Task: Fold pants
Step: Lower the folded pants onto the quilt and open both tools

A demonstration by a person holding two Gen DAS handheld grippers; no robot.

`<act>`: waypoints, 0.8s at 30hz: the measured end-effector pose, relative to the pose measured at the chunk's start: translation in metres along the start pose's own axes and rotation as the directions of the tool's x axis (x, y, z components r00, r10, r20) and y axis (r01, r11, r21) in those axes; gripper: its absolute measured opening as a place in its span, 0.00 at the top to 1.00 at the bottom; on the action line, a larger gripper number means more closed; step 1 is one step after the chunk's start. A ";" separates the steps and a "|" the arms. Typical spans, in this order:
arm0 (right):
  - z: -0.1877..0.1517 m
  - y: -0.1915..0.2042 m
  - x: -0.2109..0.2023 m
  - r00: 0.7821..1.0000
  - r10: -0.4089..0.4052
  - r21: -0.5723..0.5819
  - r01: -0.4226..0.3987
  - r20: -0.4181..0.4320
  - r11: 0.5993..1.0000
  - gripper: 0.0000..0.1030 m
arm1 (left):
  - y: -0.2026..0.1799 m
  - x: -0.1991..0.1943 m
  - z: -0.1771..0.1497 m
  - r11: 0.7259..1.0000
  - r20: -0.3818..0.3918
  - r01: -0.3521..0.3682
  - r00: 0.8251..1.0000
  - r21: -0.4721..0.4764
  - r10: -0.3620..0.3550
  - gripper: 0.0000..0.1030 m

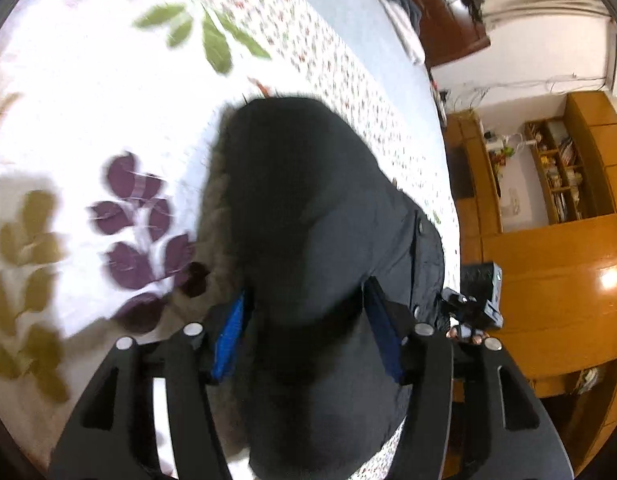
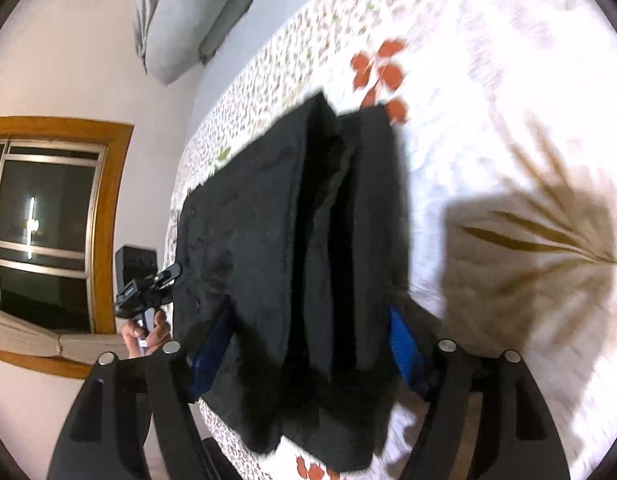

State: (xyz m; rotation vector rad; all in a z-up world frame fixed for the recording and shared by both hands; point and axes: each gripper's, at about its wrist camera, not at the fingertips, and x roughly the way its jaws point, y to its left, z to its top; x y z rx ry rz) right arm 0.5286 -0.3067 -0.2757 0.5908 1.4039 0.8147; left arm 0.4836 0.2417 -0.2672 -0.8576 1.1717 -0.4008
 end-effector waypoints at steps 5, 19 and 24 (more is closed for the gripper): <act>-0.033 0.025 -0.032 0.998 -0.045 -0.084 0.049 0.041 0.995 0.22 | -0.005 -0.027 -0.034 0.993 0.011 -0.093 0.996 0.069 0.093 0.39; -0.050 0.019 -0.012 0.980 -0.197 -0.059 0.198 0.028 0.978 0.14 | 0.013 -0.019 -0.057 0.992 0.009 -0.126 0.992 0.016 0.126 0.28; -0.073 0.023 -0.041 0.986 -0.144 -0.007 0.145 0.087 0.989 0.10 | 0.011 -0.051 -0.072 0.988 0.115 -0.150 0.982 -0.020 0.152 0.16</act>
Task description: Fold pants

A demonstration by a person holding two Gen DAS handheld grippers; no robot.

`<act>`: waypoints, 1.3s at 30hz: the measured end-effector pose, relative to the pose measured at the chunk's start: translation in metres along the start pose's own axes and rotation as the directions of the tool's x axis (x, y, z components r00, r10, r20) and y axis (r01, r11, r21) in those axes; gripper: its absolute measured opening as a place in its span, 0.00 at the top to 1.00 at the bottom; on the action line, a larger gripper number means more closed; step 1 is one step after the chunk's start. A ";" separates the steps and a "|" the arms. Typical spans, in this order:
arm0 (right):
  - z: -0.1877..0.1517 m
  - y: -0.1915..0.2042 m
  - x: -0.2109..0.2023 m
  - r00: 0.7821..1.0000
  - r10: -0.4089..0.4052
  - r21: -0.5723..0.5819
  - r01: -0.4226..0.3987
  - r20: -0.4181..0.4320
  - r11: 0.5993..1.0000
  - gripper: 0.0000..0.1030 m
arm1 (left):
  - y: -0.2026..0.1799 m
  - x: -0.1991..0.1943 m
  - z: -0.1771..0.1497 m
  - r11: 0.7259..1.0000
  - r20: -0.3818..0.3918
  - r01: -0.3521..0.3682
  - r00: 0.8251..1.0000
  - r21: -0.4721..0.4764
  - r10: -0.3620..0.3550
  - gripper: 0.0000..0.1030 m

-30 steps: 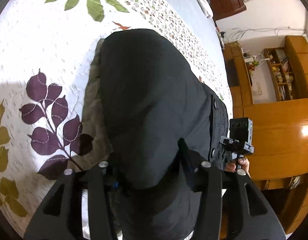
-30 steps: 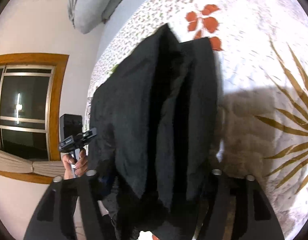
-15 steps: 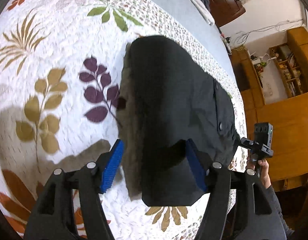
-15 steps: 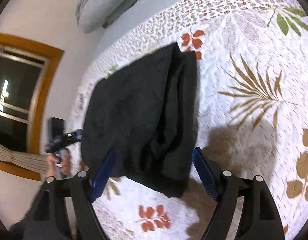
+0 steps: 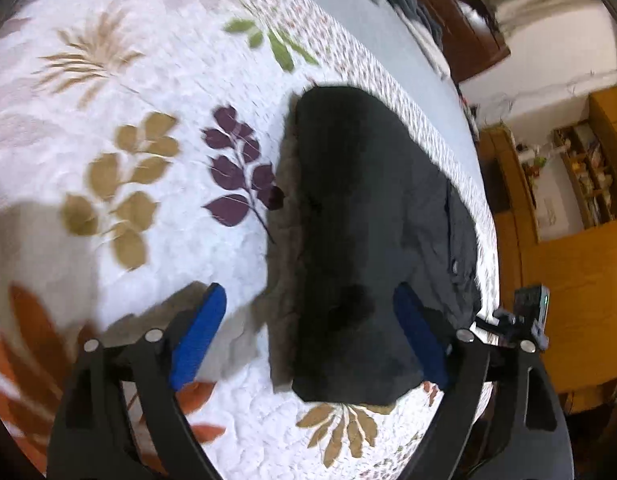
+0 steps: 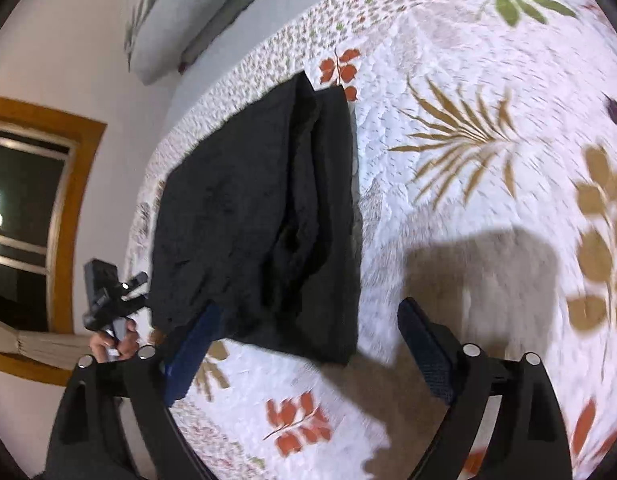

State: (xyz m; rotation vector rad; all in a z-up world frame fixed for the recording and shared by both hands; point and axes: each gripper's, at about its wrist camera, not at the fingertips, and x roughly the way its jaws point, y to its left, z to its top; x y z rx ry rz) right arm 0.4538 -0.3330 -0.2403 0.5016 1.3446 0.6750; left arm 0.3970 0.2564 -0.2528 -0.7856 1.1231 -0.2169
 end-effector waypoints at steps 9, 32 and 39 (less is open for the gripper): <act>-0.092 0.036 -0.065 0.953 -0.197 -0.055 0.215 0.230 0.975 0.03 | -0.032 -0.088 -0.083 0.981 0.178 -0.183 0.970 0.071 0.168 0.10; -0.332 0.181 -0.205 0.711 -0.435 -0.060 0.555 0.553 0.830 0.03 | -0.180 -0.280 -0.319 0.822 0.532 -0.540 0.757 0.182 0.379 0.03; -0.371 0.249 -0.234 0.676 -0.399 -0.134 0.592 0.619 0.795 0.03 | -0.235 -0.303 -0.369 0.796 0.581 -0.563 0.732 0.223 0.355 0.03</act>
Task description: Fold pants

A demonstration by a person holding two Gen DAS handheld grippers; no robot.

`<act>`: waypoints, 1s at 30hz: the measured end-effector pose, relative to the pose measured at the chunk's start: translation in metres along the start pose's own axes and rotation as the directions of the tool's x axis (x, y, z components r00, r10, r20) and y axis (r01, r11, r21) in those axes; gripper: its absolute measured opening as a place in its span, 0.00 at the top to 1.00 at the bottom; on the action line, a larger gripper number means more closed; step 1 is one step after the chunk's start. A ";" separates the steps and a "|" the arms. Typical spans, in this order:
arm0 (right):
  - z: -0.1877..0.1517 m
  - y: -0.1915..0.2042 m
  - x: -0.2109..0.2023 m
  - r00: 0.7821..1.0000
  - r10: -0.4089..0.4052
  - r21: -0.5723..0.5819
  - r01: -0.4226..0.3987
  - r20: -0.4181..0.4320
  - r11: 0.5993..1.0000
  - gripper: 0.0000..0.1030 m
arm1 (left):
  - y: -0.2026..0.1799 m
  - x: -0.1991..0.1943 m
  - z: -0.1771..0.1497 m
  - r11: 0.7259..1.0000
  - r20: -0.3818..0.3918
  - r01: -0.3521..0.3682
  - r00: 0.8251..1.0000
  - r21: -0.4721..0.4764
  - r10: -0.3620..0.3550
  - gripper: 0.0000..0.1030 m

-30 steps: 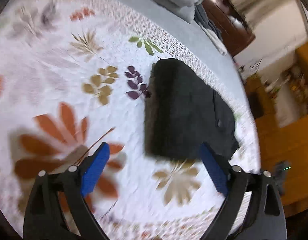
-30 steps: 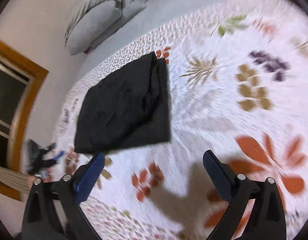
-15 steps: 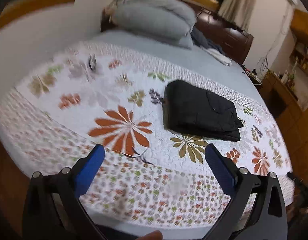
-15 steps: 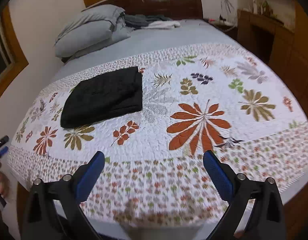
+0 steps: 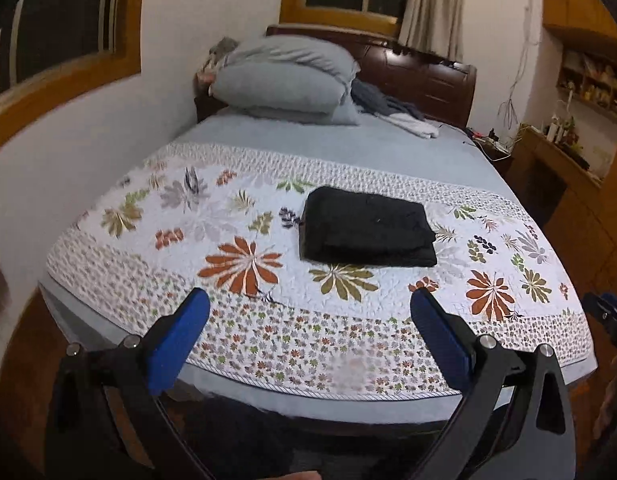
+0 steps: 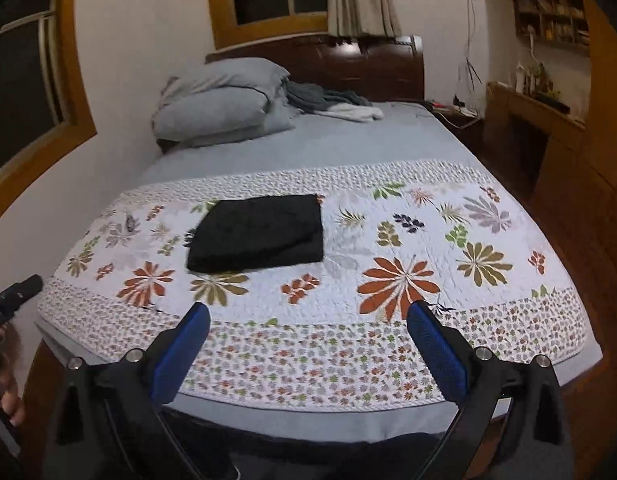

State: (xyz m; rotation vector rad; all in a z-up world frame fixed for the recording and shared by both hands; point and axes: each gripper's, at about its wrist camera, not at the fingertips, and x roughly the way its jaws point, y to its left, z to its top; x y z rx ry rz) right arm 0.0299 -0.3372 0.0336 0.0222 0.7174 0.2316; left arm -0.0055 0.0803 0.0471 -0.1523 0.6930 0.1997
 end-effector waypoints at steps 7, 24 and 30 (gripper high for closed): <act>0.005 0.035 -0.039 0.999 0.042 -0.047 -0.041 0.015 0.998 0.03 | -0.033 -0.046 -0.001 0.998 0.068 -0.029 0.997 0.058 0.025 0.03; -0.002 0.073 -0.067 0.996 0.092 -0.117 -0.090 0.014 0.989 0.03 | -0.043 -0.069 -0.001 0.999 0.035 -0.007 0.999 0.049 0.006 0.03; -0.001 0.075 -0.062 0.995 0.101 -0.116 -0.100 0.005 0.988 0.03 | -0.045 -0.063 -0.001 0.999 0.026 -0.006 1.000 0.047 0.005 0.03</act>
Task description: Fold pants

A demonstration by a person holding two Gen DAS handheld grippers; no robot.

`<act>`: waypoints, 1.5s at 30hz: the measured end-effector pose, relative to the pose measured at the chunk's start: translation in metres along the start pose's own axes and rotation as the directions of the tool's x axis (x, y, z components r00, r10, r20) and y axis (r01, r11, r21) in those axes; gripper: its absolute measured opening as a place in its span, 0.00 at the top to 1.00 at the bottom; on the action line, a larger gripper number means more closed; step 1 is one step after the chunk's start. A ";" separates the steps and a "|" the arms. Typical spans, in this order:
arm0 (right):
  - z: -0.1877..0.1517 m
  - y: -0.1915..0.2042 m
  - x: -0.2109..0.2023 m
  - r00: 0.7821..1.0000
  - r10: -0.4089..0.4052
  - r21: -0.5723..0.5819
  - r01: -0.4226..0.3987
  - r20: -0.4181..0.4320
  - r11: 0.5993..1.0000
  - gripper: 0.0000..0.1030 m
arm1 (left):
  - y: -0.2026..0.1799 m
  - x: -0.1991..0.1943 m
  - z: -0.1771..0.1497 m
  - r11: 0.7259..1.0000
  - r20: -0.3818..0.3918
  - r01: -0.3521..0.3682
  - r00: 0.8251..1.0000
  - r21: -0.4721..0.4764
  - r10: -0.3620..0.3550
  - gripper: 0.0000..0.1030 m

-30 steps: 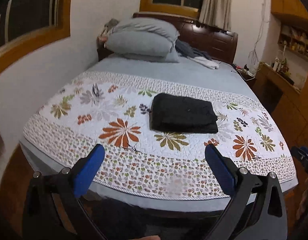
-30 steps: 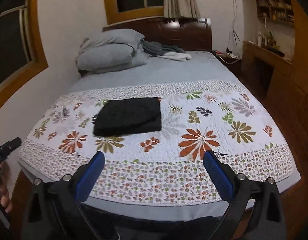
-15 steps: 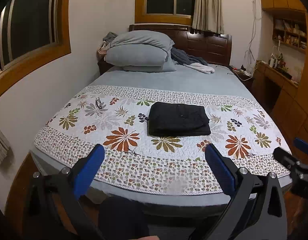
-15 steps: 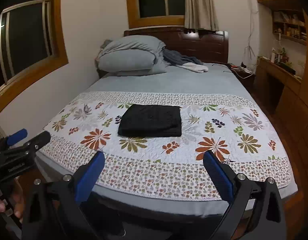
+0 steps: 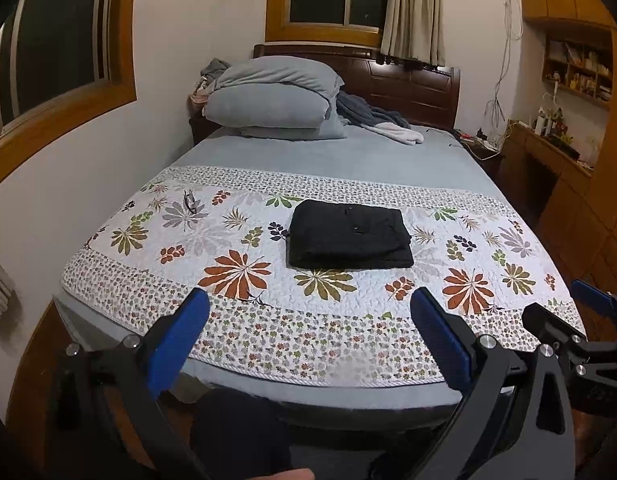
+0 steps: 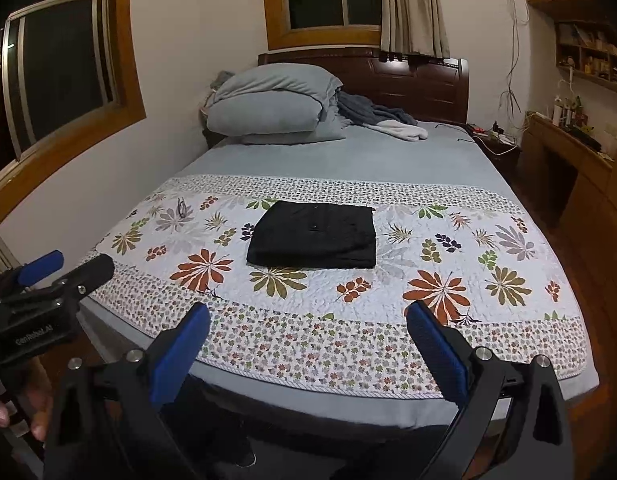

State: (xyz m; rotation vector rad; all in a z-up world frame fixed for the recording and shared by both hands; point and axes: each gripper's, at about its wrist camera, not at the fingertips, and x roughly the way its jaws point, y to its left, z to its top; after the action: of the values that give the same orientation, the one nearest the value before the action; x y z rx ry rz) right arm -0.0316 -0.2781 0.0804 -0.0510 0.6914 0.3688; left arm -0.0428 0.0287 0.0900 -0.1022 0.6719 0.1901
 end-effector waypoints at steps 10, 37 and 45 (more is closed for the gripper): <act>0.003 -0.003 0.016 1.000 0.002 0.000 -0.002 -0.015 1.000 0.03 | 0.001 0.017 0.001 1.000 -0.025 -0.010 1.000 0.005 0.010 0.03; 0.005 -0.010 0.057 0.998 0.013 0.016 -0.012 -0.060 1.000 0.03 | -0.004 0.057 0.005 1.000 -0.073 0.001 0.997 0.019 0.000 0.03; 0.004 -0.009 0.061 0.998 0.018 0.017 -0.017 -0.067 1.000 0.04 | -0.008 0.053 0.002 0.999 -0.040 0.027 0.999 0.029 -0.026 0.05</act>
State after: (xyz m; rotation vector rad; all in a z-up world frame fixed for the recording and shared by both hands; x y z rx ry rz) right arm 0.0172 -0.2668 0.0448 -0.0419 0.7620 0.3799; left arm 0.0005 0.0290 0.0592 -0.0870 0.7121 0.1533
